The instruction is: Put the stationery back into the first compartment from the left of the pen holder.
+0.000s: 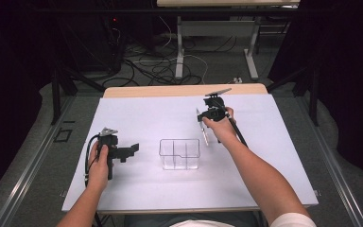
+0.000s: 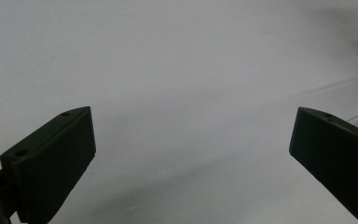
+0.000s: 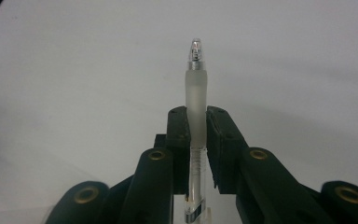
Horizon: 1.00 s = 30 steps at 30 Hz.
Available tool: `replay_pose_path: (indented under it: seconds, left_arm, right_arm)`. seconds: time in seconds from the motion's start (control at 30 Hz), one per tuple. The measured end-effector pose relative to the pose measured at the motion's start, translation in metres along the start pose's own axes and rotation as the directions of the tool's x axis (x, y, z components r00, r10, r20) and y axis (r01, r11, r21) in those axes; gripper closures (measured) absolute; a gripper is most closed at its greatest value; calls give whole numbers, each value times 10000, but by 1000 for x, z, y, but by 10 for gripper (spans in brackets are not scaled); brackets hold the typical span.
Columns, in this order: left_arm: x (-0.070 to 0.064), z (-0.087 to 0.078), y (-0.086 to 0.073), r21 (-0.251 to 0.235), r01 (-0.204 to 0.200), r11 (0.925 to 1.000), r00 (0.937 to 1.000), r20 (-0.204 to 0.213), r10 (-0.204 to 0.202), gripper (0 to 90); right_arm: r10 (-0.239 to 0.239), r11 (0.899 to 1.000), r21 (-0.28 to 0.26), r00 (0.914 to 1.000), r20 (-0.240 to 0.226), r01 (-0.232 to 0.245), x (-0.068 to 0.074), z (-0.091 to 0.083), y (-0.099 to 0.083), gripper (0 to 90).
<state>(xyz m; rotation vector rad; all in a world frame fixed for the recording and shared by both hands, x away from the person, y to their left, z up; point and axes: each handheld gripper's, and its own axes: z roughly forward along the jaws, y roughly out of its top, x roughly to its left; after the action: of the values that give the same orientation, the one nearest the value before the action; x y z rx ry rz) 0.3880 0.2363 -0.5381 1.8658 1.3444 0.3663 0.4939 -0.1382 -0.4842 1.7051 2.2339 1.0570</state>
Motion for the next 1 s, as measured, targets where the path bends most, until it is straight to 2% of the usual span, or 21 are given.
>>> replay_pose_path:
  seconds: [0.1,0.2,0.4,0.63,0.67,0.73,0.87,1.0]
  left_arm:
    - [0,0,0,33,-11,10000,10000,13,10,3]
    - [0,1,0,21,0,10000,10000,40,0,4]
    - [0,0,0,24,13,10000,10000,37,-13,4]
    - [0,1,0,39,28,10000,10000,29,-28,4]
    - [0,1,0,44,16,10000,10000,25,-16,3]
    - [0,1,0,44,15,10000,10000,25,-15,3]
    - [0,1,-1,27,-1,10000,10000,41,1,4]
    - [0,2,-1,23,-1,10000,10000,49,1,3]
  right_arm:
    - [269,9974,-660,9990,-366,-293,2,-10,3,797]
    - [444,9940,-978,9974,-573,-498,3,-16,5,796]
    - [435,9892,-1348,9939,-1014,-571,6,-29,9,796]
    - [29,9829,-1816,9891,-1470,-298,18,-46,12,796]
    - [-112,9811,-1923,9853,-1704,-221,23,-50,12,796]
    - [-168,9812,-1921,9846,-1739,-172,26,-52,12,796]
    - [-566,9781,-2076,9760,-2101,121,40,-59,11,796]
    - [-904,9758,-2149,9703,-2245,412,50,-63,9,796]
